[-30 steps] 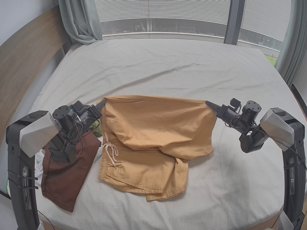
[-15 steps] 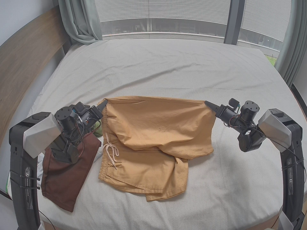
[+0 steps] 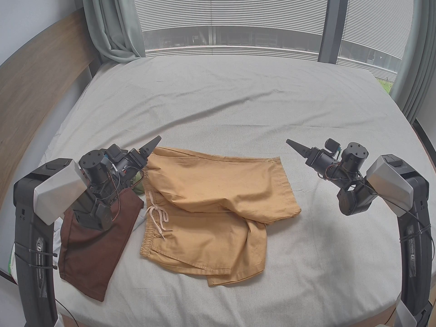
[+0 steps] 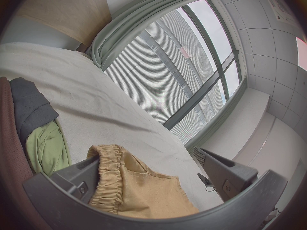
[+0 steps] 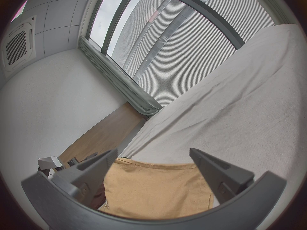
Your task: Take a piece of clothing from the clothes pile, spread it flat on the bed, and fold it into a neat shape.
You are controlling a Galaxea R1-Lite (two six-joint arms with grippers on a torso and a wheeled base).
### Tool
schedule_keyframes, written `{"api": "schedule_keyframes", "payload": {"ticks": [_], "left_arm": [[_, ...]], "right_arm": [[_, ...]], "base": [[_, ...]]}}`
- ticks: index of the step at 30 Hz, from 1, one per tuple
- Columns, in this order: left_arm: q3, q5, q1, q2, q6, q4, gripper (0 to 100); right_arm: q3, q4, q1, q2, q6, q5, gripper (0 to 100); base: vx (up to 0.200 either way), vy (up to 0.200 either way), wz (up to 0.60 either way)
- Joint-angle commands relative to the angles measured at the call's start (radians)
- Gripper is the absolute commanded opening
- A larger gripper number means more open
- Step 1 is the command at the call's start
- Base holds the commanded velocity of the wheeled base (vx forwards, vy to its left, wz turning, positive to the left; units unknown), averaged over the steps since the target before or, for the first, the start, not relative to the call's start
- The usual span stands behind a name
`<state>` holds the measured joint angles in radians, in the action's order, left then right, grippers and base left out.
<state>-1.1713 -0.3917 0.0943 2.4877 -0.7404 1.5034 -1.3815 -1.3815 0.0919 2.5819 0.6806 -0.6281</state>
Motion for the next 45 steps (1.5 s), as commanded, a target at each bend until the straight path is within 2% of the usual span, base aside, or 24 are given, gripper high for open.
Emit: {"api": "schedule_keyframes", "payload": {"ticks": [1,7,12,16,18,19,23,24,27,30,32,38,41,45], "left_arm": [[0.013,-0.004,-0.001,-0.004,0.000,-0.017,100],[0.085,-0.010,-0.016,-0.058,0.001,-0.088,100],[0.162,-0.032,-0.024,-0.128,0.001,-0.154,100],[0.259,-0.041,-0.031,-0.217,0.003,-0.212,100],[0.268,-0.044,-0.031,-0.225,0.003,-0.213,100],[0.334,-0.072,-0.034,-0.268,0.003,-0.219,100],[0.446,-0.122,-0.051,-0.339,0.009,-0.212,100],[0.495,-0.162,-0.062,-0.372,0.013,-0.209,100],[0.576,-0.251,-0.074,-0.443,0.015,-0.204,100],[0.621,-0.283,-0.070,-0.469,0.024,-0.180,100],[0.633,-0.282,-0.062,-0.461,0.039,-0.152,100],[0.642,-0.236,-0.030,-0.346,0.171,-0.042,100],[0.627,-0.205,-0.028,-0.291,0.197,0.014,100],[0.627,-0.205,-0.021,-0.273,0.199,0.040,100]], "right_arm": [[0.098,-0.011,0.005,-0.048,-0.006,-0.001,100],[0.295,-0.060,0.019,-0.117,-0.089,-0.001,100],[0.446,-0.160,0.046,-0.147,-0.099,-0.001,100],[0.575,-0.163,0.071,-0.184,-0.158,-0.002,100],[0.584,-0.163,0.072,-0.186,-0.161,-0.002,100],[0.630,-0.163,0.089,-0.194,-0.164,-0.002,100],[0.694,-0.162,0.103,-0.203,-0.168,-0.002,100],[0.720,-0.162,0.109,-0.203,-0.177,-0.002,100],[0.759,-0.159,0.109,-0.201,-0.202,-0.002,100],[0.786,-0.159,0.115,-0.194,-0.211,-0.002,100],[0.799,-0.159,0.123,-0.190,-0.222,-0.002,100],[0.814,-0.159,0.164,-0.140,-0.257,-0.002,100],[0.809,-0.157,0.177,-0.115,-0.257,-0.002,100],[0.806,-0.157,0.189,-0.082,-0.256,-0.002,100]], "base": [[0.000,0.000,0.00],[0.000,0.000,0.00],[0.000,0.000,0.00],[0.000,0.000,0.00],[0.000,0.000,0.00],[0.000,0.000,0.00],[0.000,0.000,0.00],[0.000,0.000,0.00],[0.000,0.000,0.00],[0.000,0.000,0.00],[0.000,0.000,0.00],[0.000,0.000,0.00],[0.000,0.000,0.00],[0.000,0.000,0.00]]}}
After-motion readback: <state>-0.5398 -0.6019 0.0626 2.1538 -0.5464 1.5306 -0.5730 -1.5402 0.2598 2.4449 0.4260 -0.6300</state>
